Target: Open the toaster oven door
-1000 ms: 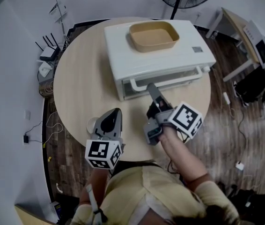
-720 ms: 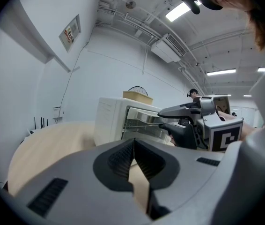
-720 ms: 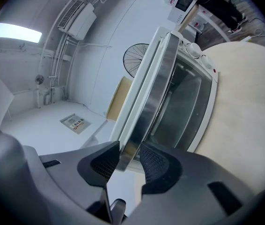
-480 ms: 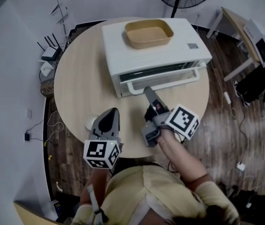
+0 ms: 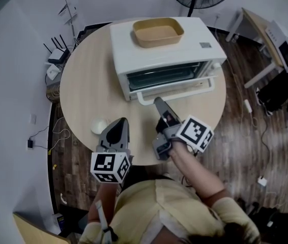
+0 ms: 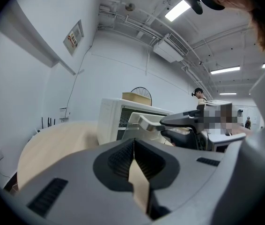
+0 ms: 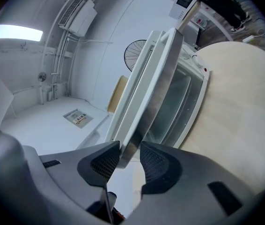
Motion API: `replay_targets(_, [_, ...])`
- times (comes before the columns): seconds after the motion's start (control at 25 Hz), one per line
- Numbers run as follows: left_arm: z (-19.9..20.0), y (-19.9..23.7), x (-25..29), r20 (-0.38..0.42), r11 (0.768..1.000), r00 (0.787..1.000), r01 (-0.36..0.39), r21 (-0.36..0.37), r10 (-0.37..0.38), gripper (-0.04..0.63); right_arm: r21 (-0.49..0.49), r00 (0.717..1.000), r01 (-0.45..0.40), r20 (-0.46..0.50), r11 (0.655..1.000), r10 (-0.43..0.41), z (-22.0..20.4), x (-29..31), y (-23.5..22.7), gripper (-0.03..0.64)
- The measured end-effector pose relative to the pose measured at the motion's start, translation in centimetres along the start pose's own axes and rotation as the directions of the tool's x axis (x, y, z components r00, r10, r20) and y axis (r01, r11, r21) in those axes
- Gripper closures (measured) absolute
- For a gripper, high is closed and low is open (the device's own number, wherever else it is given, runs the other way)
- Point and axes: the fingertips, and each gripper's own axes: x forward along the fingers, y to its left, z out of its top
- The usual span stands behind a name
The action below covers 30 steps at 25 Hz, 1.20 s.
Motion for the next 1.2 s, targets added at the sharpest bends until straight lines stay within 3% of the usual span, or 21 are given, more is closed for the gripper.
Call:
replay_targets(0.44, [-1.8,-0.8,-1.5,-0.018,1.000,1.000,-0.020,-0.016,0.020,0.591,-0.005,0.999,0.032,-0.033,0.999,-0.032,-1.9,-2.4,-1.7,0.482])
replay_targets(1.2, [-4.2,-1.9,-3.2,-0.058,0.999,0.998,-0.033,-0.020,0.032,0.591,-0.046,0.984,0.154,-0.086,0.987,-0.157,-5.3,-6.4,-5.5,0.500])
